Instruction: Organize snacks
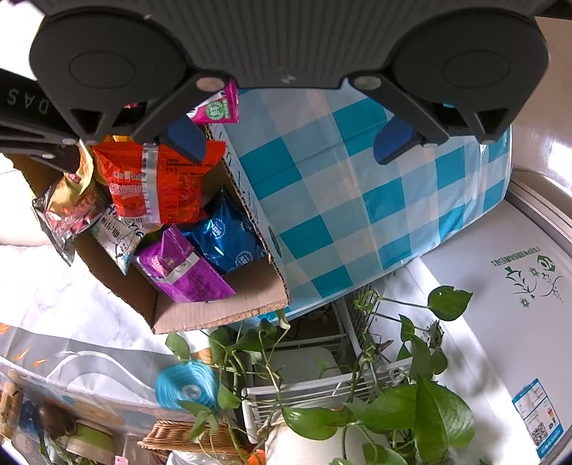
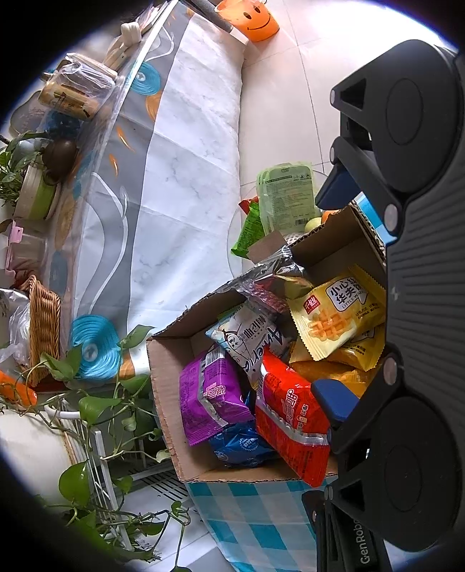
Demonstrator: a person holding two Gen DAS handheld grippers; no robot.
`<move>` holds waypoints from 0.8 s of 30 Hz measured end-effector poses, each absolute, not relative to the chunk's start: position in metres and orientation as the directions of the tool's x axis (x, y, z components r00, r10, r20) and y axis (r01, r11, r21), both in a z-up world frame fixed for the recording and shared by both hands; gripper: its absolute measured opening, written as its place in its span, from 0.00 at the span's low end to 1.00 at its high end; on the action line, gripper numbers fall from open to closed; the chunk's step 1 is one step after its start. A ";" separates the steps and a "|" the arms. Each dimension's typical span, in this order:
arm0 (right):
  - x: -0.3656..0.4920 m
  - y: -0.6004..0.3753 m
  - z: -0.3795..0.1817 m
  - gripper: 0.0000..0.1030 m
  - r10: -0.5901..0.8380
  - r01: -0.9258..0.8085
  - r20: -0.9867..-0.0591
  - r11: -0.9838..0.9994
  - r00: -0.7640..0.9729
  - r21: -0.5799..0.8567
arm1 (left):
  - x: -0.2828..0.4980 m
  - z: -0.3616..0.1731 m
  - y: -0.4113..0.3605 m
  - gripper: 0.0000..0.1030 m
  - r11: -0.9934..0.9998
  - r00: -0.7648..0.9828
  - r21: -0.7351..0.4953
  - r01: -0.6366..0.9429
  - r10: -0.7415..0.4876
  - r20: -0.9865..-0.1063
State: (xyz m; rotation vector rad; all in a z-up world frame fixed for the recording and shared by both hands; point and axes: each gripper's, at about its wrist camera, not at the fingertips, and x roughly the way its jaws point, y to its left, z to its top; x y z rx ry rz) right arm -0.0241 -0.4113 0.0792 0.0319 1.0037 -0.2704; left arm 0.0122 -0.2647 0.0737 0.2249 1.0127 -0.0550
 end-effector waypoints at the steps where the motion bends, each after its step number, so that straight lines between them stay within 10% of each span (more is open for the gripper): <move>1: -0.024 -0.411 0.079 1.00 -0.212 0.239 -0.837 0.966 0.505 -0.100 | 0.012 0.073 -0.265 0.95 0.975 0.530 0.162 0.150 0.058 -0.846; 24: -0.024 -0.402 0.077 1.00 -0.178 0.228 -0.846 0.971 0.502 -0.069 | 0.010 0.075 -0.254 0.95 0.966 0.547 0.188 0.176 0.062 -0.835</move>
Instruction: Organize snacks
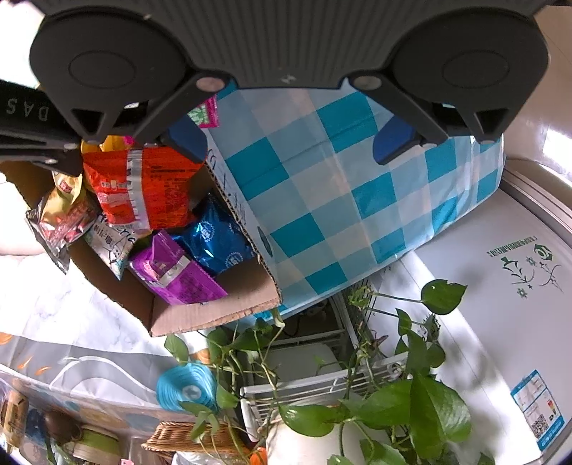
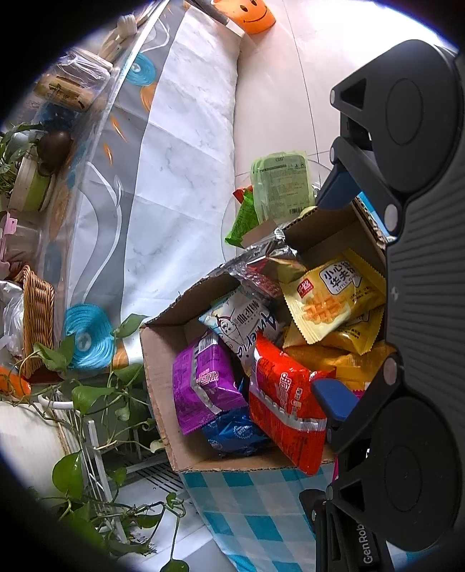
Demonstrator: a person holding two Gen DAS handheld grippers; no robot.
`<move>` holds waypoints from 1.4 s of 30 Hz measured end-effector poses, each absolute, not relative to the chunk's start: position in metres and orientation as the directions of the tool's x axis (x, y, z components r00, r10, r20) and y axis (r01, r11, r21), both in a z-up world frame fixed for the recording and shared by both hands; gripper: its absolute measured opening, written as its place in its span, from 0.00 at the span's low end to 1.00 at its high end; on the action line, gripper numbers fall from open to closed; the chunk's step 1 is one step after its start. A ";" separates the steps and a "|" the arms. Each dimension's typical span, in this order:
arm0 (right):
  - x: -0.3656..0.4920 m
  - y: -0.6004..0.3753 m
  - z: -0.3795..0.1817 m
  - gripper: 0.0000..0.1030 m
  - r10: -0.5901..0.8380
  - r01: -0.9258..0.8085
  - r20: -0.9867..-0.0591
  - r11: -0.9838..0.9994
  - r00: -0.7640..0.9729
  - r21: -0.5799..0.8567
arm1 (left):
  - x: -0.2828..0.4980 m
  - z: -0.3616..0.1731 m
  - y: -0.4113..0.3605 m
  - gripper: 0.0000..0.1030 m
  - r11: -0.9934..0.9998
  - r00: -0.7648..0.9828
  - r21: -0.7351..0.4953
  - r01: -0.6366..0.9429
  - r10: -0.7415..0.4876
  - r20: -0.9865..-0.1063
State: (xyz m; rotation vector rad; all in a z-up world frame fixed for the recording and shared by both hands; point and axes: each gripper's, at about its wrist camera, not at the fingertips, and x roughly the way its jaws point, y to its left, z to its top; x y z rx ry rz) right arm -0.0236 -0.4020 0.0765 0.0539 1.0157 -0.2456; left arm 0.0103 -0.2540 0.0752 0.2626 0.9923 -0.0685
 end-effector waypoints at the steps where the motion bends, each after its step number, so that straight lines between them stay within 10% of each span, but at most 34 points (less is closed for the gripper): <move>1: -0.024 -0.401 0.077 1.00 -0.177 0.228 -0.845 0.971 0.504 -0.068 | 0.010 0.076 -0.253 0.95 0.967 0.550 0.187 0.175 0.062 -0.833; 42: -0.023 -0.246 0.058 1.00 0.130 -0.097 -0.815 0.991 0.565 0.091 | -0.021 0.060 -0.099 0.99 0.980 0.506 0.158 0.122 0.075 -0.859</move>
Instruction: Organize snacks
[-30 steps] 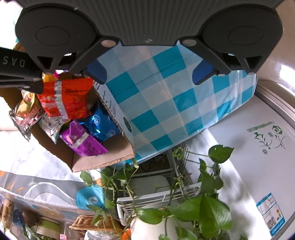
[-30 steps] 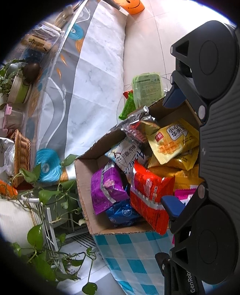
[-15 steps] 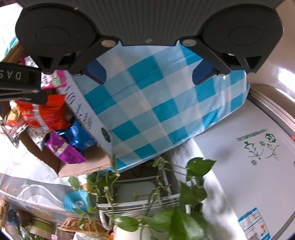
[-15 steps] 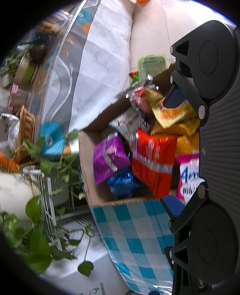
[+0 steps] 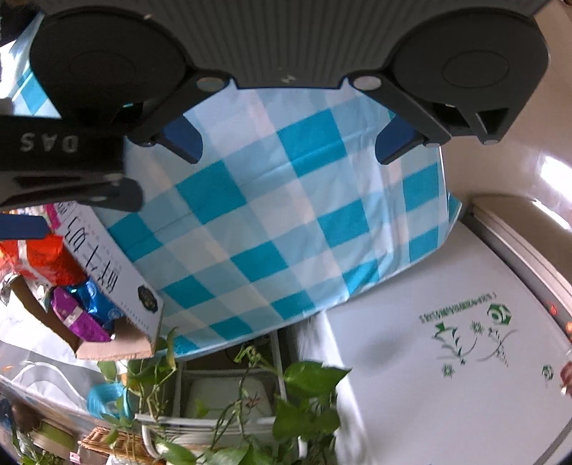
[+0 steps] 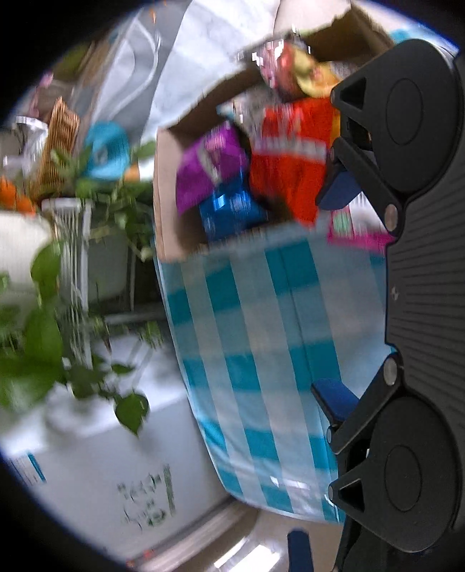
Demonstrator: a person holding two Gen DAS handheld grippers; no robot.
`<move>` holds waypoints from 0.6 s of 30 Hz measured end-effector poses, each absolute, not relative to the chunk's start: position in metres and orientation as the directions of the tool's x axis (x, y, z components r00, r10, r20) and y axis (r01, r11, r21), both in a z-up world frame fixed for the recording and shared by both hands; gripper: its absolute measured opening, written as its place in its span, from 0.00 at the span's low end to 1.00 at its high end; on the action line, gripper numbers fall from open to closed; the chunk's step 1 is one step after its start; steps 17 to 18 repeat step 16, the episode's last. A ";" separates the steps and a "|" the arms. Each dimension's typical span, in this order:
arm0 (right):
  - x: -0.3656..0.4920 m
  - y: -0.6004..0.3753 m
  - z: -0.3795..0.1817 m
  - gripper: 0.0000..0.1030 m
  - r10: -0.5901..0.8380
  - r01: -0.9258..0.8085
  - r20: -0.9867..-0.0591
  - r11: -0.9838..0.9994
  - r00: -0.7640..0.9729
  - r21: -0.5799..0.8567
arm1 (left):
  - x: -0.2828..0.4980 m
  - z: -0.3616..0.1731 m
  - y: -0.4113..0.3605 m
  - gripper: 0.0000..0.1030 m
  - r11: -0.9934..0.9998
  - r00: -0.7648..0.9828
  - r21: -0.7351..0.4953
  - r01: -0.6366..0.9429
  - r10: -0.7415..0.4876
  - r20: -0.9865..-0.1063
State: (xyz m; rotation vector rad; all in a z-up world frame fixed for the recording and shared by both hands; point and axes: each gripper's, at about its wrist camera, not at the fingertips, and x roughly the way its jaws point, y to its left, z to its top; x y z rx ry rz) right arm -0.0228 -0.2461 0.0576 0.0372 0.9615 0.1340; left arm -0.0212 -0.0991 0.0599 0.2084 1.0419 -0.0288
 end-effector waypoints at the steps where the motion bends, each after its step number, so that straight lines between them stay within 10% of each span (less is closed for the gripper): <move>1: -0.023 -0.241 0.056 1.00 0.132 -0.102 -0.815 0.991 0.564 0.090 | -0.022 0.058 -0.095 0.99 0.982 0.503 0.151 0.116 0.073 -0.861; 18: -0.035 -0.212 0.013 1.00 0.045 -0.061 -0.840 0.998 0.540 0.014 | -0.030 0.039 -0.013 0.99 0.994 0.471 0.105 -0.016 0.101 -0.877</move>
